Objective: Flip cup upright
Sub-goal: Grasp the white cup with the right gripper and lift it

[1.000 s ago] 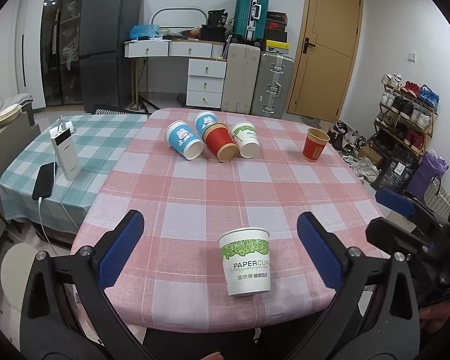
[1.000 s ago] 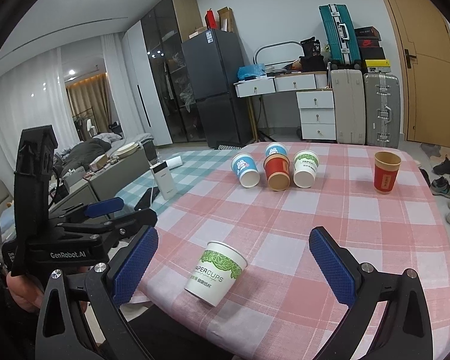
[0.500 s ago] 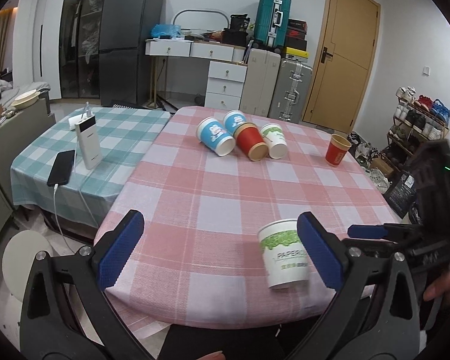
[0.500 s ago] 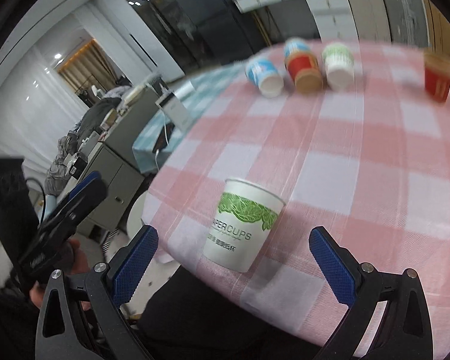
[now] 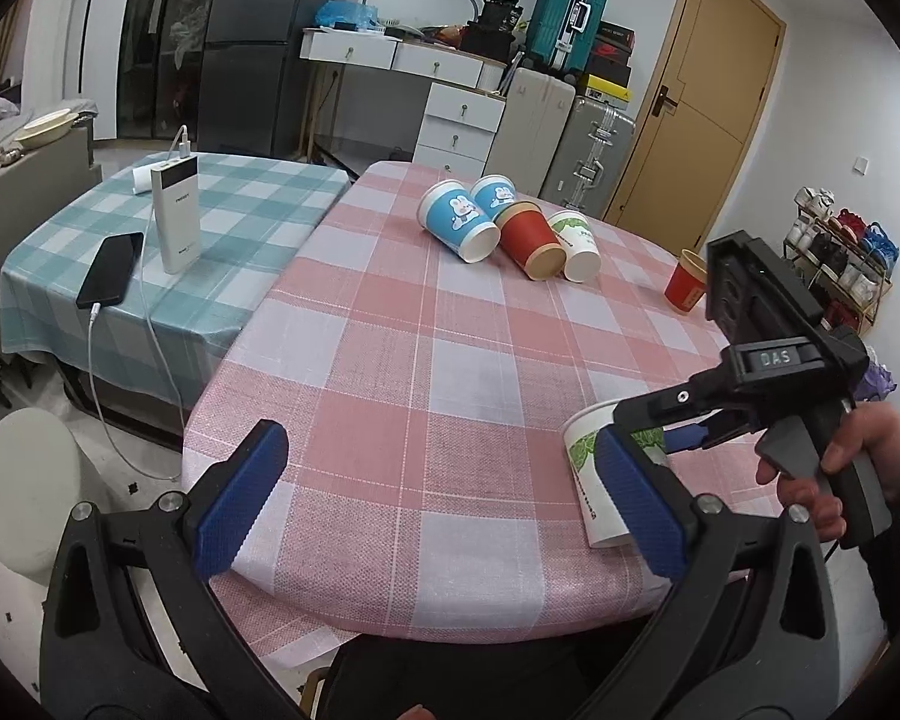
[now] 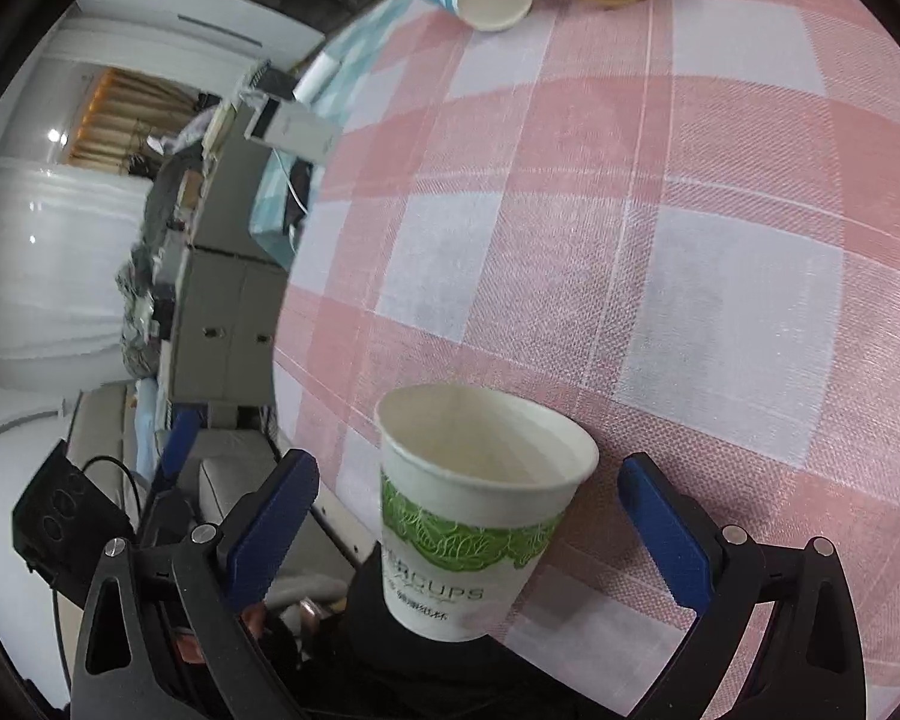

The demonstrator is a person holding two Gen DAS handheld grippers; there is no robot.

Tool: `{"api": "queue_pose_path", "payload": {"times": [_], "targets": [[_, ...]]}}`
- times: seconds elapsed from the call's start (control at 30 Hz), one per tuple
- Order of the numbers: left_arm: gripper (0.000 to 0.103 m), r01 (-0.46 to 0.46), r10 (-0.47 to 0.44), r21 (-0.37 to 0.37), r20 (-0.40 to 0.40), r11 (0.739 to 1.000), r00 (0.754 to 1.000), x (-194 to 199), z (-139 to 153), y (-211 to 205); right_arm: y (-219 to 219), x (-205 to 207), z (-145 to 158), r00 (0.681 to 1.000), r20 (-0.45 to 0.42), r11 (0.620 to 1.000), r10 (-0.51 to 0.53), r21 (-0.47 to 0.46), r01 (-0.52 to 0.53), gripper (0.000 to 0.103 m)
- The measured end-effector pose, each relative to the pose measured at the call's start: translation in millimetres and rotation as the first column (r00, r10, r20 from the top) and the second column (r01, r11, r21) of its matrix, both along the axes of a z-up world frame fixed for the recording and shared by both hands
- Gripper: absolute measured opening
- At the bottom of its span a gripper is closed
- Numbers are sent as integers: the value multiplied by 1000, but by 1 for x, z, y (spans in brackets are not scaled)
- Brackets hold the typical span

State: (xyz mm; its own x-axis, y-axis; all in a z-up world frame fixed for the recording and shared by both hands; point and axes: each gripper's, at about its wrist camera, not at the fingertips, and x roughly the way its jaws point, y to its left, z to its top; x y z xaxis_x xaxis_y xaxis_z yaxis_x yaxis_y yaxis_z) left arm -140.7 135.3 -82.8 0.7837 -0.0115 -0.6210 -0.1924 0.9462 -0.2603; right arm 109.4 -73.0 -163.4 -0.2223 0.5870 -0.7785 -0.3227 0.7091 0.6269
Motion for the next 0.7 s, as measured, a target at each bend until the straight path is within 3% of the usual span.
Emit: {"api": "queue_pose_path", "payload": {"times": [0.07, 0.1, 0.17, 0.37, 0.7], "targets": [[102, 1, -1, -20, -6, 1000, 1000, 5, -4, 2, 6, 5, -6, 999, -31, 1000, 12, -12, -13, 87], [102, 1, -1, -38, -9, 999, 1000, 7, -7, 4, 7, 7, -5, 999, -30, 1000, 15, -16, -16, 76], [102, 1, -2, -50, -17, 999, 1000, 12, -12, 5, 10, 8, -3, 999, -35, 999, 37, -13, -37, 67], [102, 23, -26, -58, -43, 998, 999, 27, -22, 2, -1, 8, 1, 999, -24, 999, 34, -9, -35, 64], [102, 73, -75, -41, -55, 997, 996, 60, -20, -17, -39, 25, 24, 995, 57, 991, -78, 116, 71, 64]]}}
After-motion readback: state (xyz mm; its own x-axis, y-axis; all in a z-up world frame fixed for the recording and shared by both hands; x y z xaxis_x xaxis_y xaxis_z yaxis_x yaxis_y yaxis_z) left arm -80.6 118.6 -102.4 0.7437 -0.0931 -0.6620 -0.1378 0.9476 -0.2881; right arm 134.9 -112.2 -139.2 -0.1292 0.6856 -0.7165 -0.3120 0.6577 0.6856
